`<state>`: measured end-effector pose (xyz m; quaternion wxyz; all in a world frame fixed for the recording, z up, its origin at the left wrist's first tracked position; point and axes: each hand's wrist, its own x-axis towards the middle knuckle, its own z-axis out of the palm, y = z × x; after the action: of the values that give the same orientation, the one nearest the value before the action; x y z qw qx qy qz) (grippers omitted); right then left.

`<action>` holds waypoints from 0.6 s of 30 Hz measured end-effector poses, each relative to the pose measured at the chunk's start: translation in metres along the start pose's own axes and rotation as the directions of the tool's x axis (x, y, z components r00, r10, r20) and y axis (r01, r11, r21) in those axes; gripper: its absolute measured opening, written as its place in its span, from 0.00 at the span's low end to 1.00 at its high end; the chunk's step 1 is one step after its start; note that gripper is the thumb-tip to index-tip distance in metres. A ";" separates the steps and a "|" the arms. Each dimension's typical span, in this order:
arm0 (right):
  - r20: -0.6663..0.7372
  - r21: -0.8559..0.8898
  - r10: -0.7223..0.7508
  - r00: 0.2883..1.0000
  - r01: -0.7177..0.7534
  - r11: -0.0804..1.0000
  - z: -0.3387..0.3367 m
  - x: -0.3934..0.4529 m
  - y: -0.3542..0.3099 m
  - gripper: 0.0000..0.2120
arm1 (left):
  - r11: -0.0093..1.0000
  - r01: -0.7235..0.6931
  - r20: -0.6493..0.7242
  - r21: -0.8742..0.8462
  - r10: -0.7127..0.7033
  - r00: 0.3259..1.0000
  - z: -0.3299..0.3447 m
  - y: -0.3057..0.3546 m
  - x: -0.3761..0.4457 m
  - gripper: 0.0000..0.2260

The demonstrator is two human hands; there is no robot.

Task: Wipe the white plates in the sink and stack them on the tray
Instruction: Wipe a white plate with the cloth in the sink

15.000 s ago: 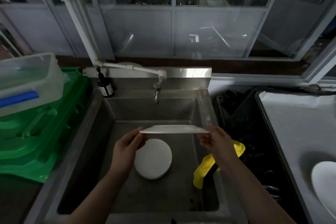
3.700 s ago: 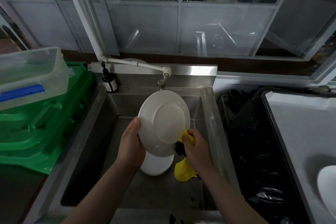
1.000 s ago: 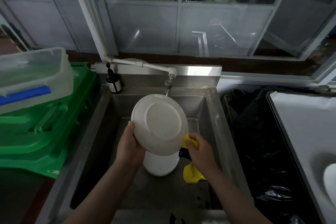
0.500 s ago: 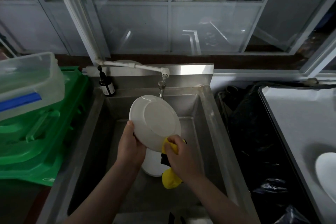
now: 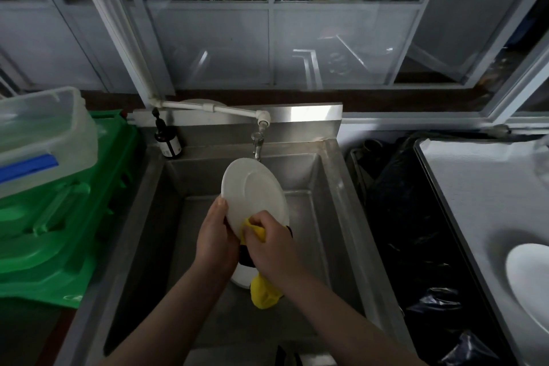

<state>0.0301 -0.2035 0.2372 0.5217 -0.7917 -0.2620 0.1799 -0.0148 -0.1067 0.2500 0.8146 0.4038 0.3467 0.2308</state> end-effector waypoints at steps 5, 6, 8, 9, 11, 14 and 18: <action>0.006 -0.007 -0.022 1.000 0.022 1.000 -0.005 0.001 -0.004 0.01 | 0.988 -0.029 0.103 0.150 0.013 0.995 -0.002 0.000 -0.004 0.16; 0.007 -0.003 -0.023 1.000 0.023 1.000 -0.006 0.002 -0.005 0.01 | 0.984 -0.041 0.126 0.173 0.019 0.992 -0.002 0.000 -0.005 0.16; 0.002 0.010 -0.021 1.000 0.021 1.000 -0.009 0.004 -0.006 0.01 | 0.977 -0.062 0.171 0.203 0.027 0.985 -0.001 -0.001 -0.008 0.16; -0.006 0.013 -0.023 1.000 0.023 1.000 -0.010 0.005 -0.006 0.02 | 0.974 -0.069 0.189 0.214 0.028 0.982 -0.001 -0.002 -0.009 0.16; -0.021 0.024 -0.024 0.999 0.025 0.999 -0.013 0.007 -0.008 0.03 | 0.970 -0.076 0.208 0.232 0.027 0.978 0.000 -0.006 -0.010 0.16; -0.037 0.045 -0.011 0.999 0.013 0.999 -0.017 0.008 -0.009 0.03 | 0.966 -0.068 0.218 0.248 0.013 0.976 0.000 -0.012 -0.011 0.16; -0.051 0.141 0.062 0.997 -0.054 0.988 -0.022 0.013 -0.006 0.01 | 0.965 -0.066 0.235 0.254 0.005 0.972 0.004 -0.019 -0.012 0.16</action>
<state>0.0509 -0.2099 0.2511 0.5775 -0.7652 -0.2109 0.1908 -0.0182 -0.1276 0.2407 0.7849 0.5378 0.2691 0.1492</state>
